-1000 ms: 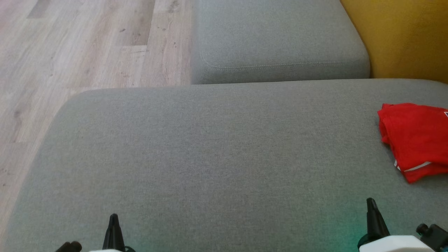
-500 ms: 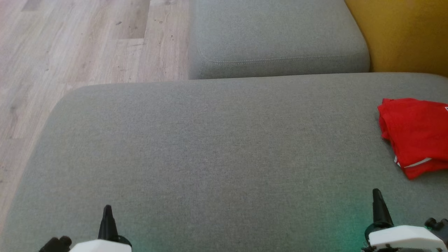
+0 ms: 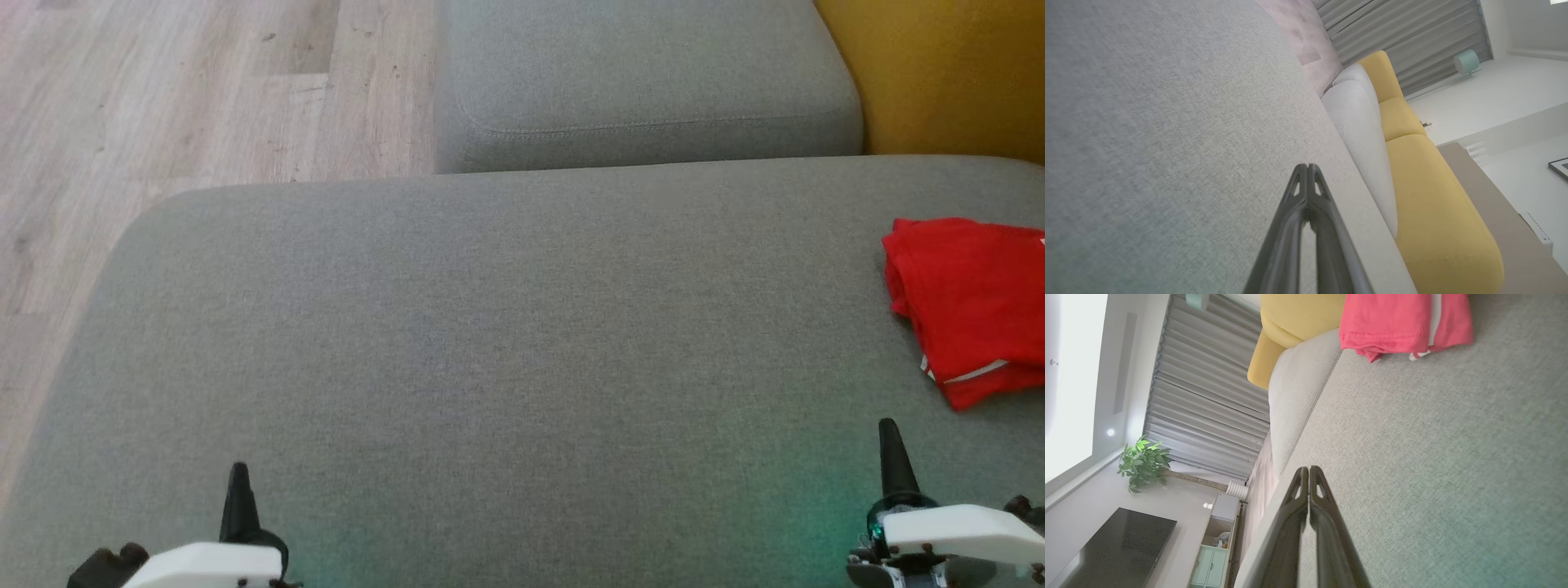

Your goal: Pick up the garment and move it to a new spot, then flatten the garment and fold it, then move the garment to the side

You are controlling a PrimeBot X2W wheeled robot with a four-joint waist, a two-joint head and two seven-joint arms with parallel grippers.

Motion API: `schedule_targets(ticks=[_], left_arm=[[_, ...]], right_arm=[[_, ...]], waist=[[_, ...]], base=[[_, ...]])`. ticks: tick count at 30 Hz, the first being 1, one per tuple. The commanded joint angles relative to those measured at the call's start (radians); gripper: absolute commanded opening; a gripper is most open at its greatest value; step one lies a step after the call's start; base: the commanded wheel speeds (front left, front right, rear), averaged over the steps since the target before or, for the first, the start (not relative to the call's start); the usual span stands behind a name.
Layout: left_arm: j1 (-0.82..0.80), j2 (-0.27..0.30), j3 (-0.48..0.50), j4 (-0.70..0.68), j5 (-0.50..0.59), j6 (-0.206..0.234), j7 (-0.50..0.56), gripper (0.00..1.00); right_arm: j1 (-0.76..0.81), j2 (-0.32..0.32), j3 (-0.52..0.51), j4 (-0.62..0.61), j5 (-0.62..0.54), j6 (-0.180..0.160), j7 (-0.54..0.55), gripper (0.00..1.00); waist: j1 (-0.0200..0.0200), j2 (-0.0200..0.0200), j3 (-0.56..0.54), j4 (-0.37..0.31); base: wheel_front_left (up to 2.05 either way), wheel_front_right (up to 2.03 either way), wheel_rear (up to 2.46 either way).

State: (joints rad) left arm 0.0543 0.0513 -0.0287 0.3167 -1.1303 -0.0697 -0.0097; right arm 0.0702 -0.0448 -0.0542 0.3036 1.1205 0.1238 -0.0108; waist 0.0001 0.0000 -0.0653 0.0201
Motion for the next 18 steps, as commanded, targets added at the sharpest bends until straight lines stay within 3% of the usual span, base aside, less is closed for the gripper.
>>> schedule_targets(ticks=[1,18], left_arm=[[-0.070,0.000,0.038,-0.039,-0.038,-0.008,0.009,0.00],[-0.108,-0.001,0.081,-0.052,-0.219,-0.030,0.056,0.00]], right_arm=[[-0.067,-0.006,0.005,-0.039,0.041,0.005,0.011,0.00],[-0.113,-0.006,-0.021,-0.047,0.226,0.006,0.057,0.00]], waist=[[-0.0001,0.0000,0.004,-0.001],[-0.0001,0.0000,0.030,-0.009]], base=[[0.00,0.00,0.00],[0.00,0.00,0.00]])
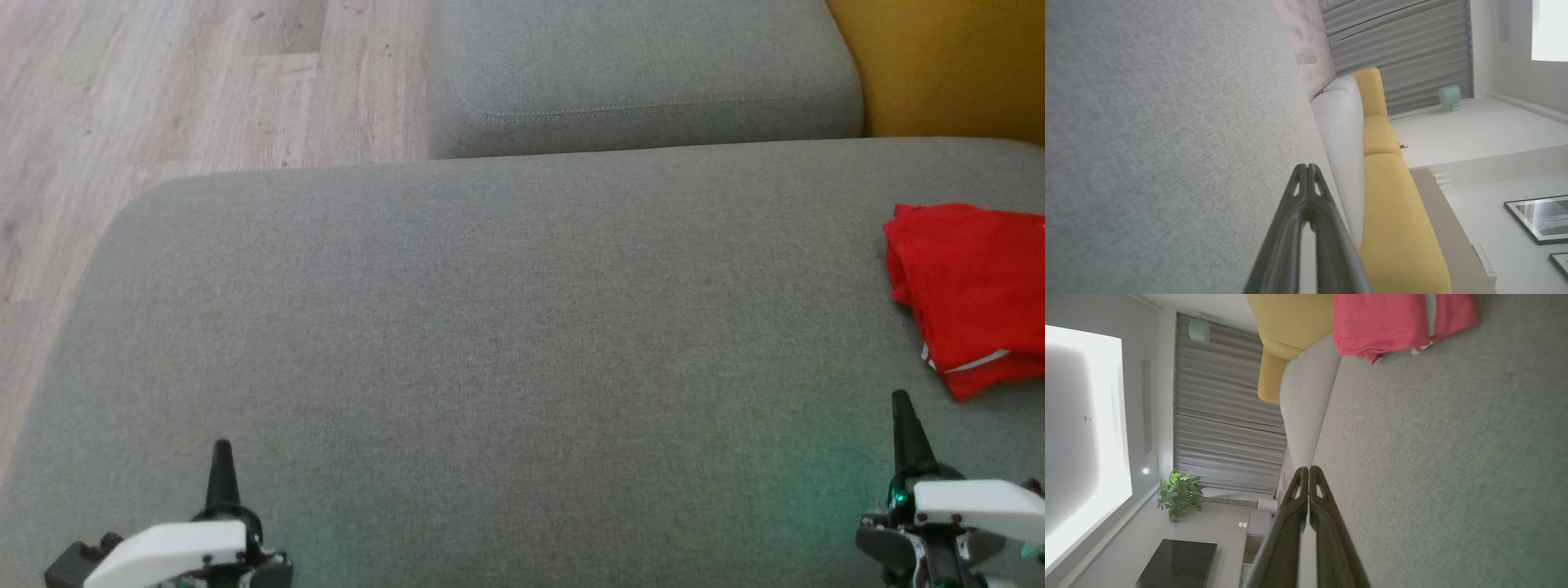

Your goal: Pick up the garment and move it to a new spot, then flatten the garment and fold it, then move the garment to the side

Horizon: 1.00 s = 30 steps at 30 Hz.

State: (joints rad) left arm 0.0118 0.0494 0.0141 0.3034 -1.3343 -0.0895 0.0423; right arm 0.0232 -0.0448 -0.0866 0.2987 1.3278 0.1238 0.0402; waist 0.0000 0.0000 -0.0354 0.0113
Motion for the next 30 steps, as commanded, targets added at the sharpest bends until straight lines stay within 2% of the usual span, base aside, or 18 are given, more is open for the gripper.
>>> schedule_targets(ticks=[1,22,30], left_arm=[[-0.068,0.001,0.041,-0.040,-0.027,-0.012,0.007,0.00],[-0.120,0.001,0.100,-0.058,-0.274,-0.041,0.071,0.00],[-0.120,0.001,0.100,-0.058,-0.274,-0.041,0.071,0.00]], right_arm=[[-0.069,-0.006,0.009,-0.043,0.030,0.006,0.009,0.00],[-0.131,-0.007,-0.026,-0.054,0.282,0.007,0.072,0.00],[-0.131,-0.007,-0.026,-0.054,0.281,0.007,0.072,0.00]], waist=[[0.0000,0.0000,0.002,-0.001],[0.0000,0.0000,0.038,-0.011],[0.0000,0.0000,0.038,-0.011]], base=[[0.00,0.00,0.00],[0.00,0.00,0.00],[0.00,0.00,0.00]])
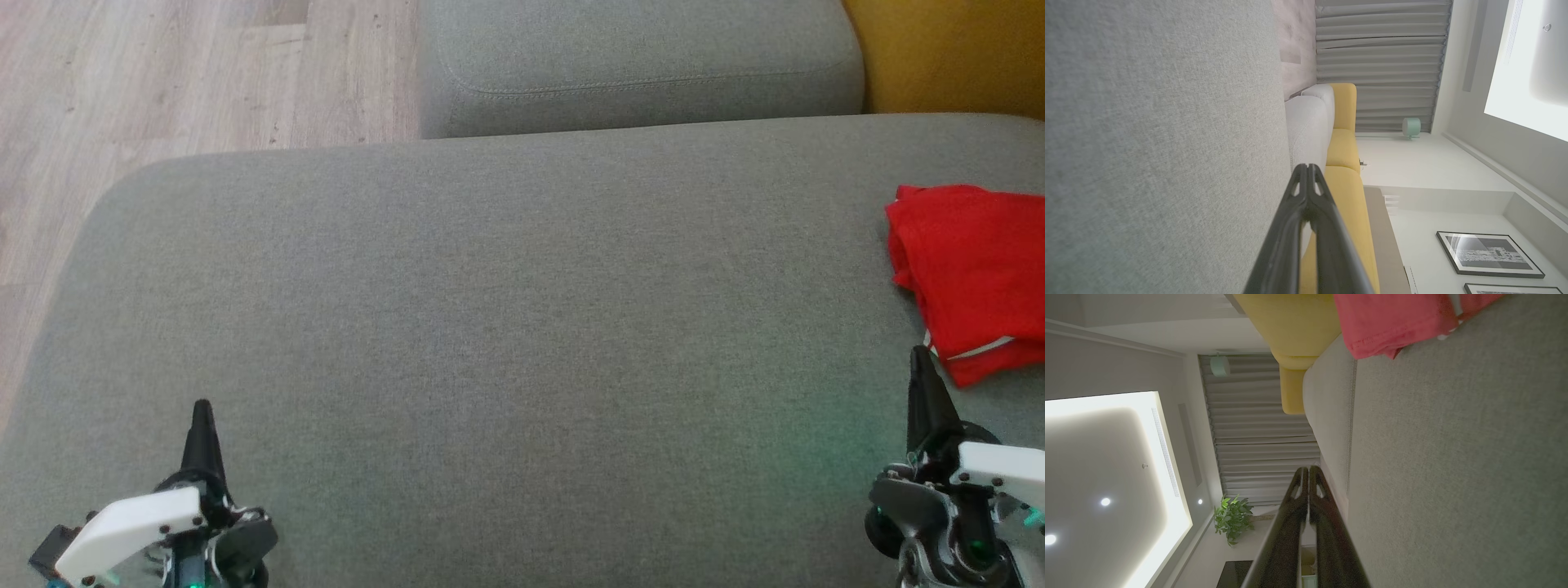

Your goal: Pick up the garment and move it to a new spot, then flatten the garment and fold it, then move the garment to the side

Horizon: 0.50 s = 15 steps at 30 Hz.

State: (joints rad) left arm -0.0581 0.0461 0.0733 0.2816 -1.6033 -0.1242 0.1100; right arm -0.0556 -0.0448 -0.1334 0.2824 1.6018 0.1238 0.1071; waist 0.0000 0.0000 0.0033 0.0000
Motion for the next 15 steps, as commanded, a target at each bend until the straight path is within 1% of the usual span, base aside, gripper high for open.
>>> schedule_targets(ticks=[1,15], left_arm=[[-0.050,0.004,0.040,-0.036,-0.005,-0.007,0.003,0.00],[-0.050,0.004,0.040,-0.036,-0.005,-0.007,0.003,0.00]], right_arm=[[-0.052,-0.007,0.020,-0.038,0.007,0.007,0.006,0.00],[-0.052,-0.006,0.020,-0.038,0.007,0.007,0.006,0.00]], waist=[[0.0000,0.0000,0.000,0.000],[0.0000,0.0000,0.000,0.000]], base=[[0.00,0.00,0.00],[0.00,0.00,0.00]])
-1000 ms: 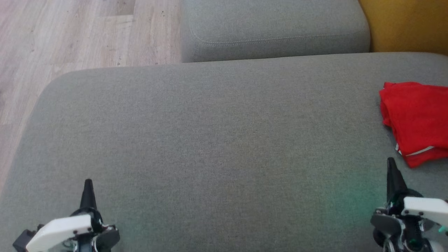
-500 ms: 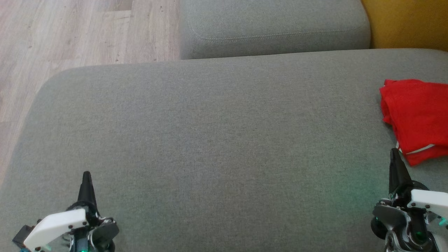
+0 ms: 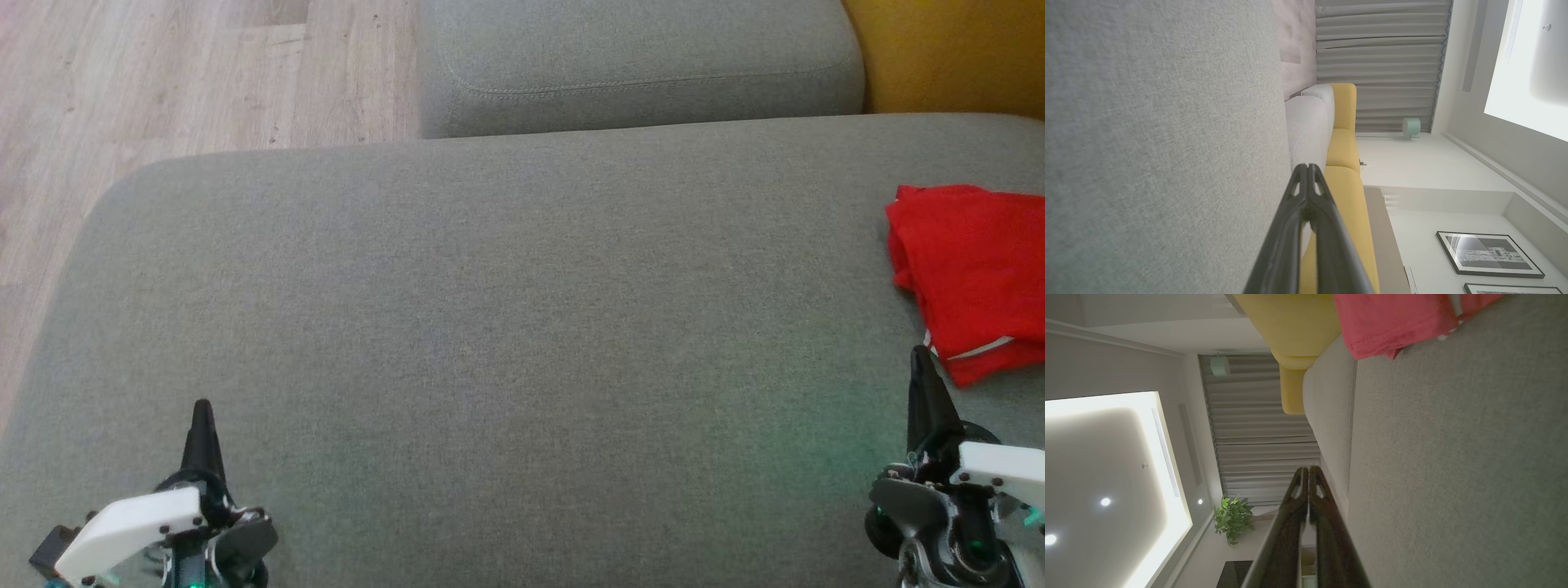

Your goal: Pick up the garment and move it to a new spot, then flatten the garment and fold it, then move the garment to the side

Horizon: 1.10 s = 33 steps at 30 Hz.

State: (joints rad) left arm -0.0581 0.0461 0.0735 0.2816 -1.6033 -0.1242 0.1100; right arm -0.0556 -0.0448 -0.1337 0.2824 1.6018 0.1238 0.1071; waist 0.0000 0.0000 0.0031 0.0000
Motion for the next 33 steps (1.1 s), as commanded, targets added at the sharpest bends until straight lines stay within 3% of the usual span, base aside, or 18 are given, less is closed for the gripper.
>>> schedule_targets(ticks=[1,33], left_arm=[[-0.050,0.004,0.040,-0.036,-0.005,-0.007,0.003,0.00],[-0.050,0.004,0.040,-0.036,-0.005,-0.007,0.003,0.00]], right_arm=[[-0.052,-0.006,0.020,-0.038,0.007,0.007,0.006,0.00],[-0.052,-0.006,0.020,-0.038,0.007,0.007,0.006,0.00]], waist=[[0.0000,0.0000,0.000,0.000],[0.0000,0.0000,0.000,0.000]], base=[[0.00,0.00,0.00],[0.00,0.00,0.00]])
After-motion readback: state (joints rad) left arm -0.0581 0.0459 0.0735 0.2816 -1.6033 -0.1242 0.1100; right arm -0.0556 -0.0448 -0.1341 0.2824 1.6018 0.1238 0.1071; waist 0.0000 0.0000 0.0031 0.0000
